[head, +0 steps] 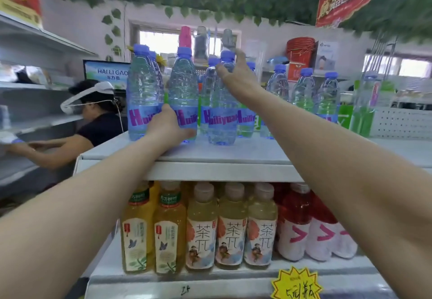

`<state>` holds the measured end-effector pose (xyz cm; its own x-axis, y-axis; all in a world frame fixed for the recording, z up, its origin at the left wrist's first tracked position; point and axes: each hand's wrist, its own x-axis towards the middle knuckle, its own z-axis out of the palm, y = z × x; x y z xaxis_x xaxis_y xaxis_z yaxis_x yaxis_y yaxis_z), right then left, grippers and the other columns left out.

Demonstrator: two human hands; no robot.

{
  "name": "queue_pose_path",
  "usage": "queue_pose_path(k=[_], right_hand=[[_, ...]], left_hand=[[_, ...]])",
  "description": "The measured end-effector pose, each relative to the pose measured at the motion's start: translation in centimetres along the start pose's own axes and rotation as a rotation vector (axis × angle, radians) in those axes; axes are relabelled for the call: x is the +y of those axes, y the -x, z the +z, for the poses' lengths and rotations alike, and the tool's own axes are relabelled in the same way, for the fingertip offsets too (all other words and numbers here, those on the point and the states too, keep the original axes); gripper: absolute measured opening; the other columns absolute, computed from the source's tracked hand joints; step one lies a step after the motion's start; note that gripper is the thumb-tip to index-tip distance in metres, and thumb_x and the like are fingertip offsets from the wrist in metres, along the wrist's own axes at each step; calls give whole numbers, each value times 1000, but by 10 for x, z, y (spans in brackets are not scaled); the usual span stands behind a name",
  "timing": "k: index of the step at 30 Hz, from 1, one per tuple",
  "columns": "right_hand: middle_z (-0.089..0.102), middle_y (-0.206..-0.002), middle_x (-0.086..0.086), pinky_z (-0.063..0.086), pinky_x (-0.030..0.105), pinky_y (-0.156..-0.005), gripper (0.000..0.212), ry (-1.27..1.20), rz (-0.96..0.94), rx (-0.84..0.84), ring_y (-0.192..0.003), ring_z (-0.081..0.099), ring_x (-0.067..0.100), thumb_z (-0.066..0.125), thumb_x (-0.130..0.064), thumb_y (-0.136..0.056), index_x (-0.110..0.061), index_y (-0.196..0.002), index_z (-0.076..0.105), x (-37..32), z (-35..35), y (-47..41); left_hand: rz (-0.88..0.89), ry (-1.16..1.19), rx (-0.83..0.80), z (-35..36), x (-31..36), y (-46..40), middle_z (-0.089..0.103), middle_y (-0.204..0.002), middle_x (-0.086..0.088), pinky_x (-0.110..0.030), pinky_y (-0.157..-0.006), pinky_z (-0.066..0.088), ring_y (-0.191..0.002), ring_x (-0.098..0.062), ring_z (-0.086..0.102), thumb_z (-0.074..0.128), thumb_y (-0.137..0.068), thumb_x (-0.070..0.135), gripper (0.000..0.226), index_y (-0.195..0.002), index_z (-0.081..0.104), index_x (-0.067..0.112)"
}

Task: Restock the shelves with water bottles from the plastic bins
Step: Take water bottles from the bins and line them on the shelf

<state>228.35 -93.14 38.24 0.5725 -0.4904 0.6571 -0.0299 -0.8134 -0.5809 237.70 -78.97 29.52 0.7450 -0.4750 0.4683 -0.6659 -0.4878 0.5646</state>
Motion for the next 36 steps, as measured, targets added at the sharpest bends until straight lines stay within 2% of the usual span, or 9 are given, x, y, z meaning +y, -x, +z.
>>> queue_pose_path(k=[4, 7, 9, 10, 13, 16, 19, 30, 36], right_hand=[[52, -135, 10, 41, 35, -91, 87, 184, -133, 59, -116, 54, 27, 70, -45, -85, -20, -151, 19, 2, -4, -2], [50, -135, 8, 47, 31, -88, 81, 10, -86, -11, -108, 56, 22, 71, -23, -86, -23, -151, 22, 2, -7, -5], [56, -113, 5, 48, 27, -74, 76, -79, -30, -62, -92, 57, 18, 66, -20, -88, -24, -150, 22, 2, -10, -6], [56, -110, 3, 48, 29, -75, 75, -45, -21, -53, -93, 57, 19, 66, -27, -88, -24, -150, 24, 1, -10, -6], [43, -138, 12, 45, 39, -98, 85, 227, -53, 44, -119, 51, 30, 69, -57, -80, -27, -148, 27, -2, -9, -7], [43, -138, 13, 41, 32, -85, 76, 244, -83, 56, -108, 54, 27, 68, -46, -86, -26, -148, 28, -7, -5, -7], [44, -136, 13, 41, 32, -84, 66, 230, -104, 33, -104, 52, 23, 61, -33, -92, -24, -148, 27, -9, -4, -6], [53, -124, 9, 34, 30, -81, 72, 336, -172, 57, -95, 45, 20, 70, -36, -87, -16, -144, 30, -9, 0, 0], [51, -133, 10, 36, 32, -85, 78, 345, -156, 50, -109, 51, 26, 70, -42, -86, -19, -146, 26, -8, 2, 1]], left_hand=[[-8, 37, 1, 2, -2, -4, 61, -116, -9, -37, -84, 49, -105, -28, 60, 79, -76, 38, 85, -137, 31, 3], [-10, 47, -3, 2, -3, -4, 61, -113, -7, -36, -81, 48, -102, -27, 60, 78, -77, 38, 78, -132, 35, 6], [-8, 50, -4, 2, -3, -4, 61, -115, -8, -37, -83, 48, -104, -28, 60, 78, -77, 38, 80, -134, 34, 6], [-8, 54, -5, 2, -3, -4, 61, -117, -8, -37, -83, 48, -105, -28, 60, 78, -77, 38, 82, -136, 33, 5], [-5, 56, -5, 3, -4, -4, 61, -118, -9, -37, -85, 48, -107, -29, 60, 78, -77, 39, 82, -136, 33, 5], [3, 51, -9, 2, -4, -3, 61, -119, -9, -36, -83, 46, -107, -30, 60, 77, -78, 39, 77, -133, 34, 6], [4, 58, -22, 1, -4, -2, 60, -119, -10, -35, -81, 45, -107, -30, 59, 77, -79, 38, 78, -134, 33, 5], [-2, 125, -84, 1, -4, -2, 59, -122, -10, -43, -93, 47, -110, -32, 58, 73, -83, 33, 70, -131, 29, 7], [-16, 172, -111, 0, -5, -3, 58, -124, -9, -40, -90, 45, -111, -31, 57, 72, -85, 30, 75, -138, 25, 8]])
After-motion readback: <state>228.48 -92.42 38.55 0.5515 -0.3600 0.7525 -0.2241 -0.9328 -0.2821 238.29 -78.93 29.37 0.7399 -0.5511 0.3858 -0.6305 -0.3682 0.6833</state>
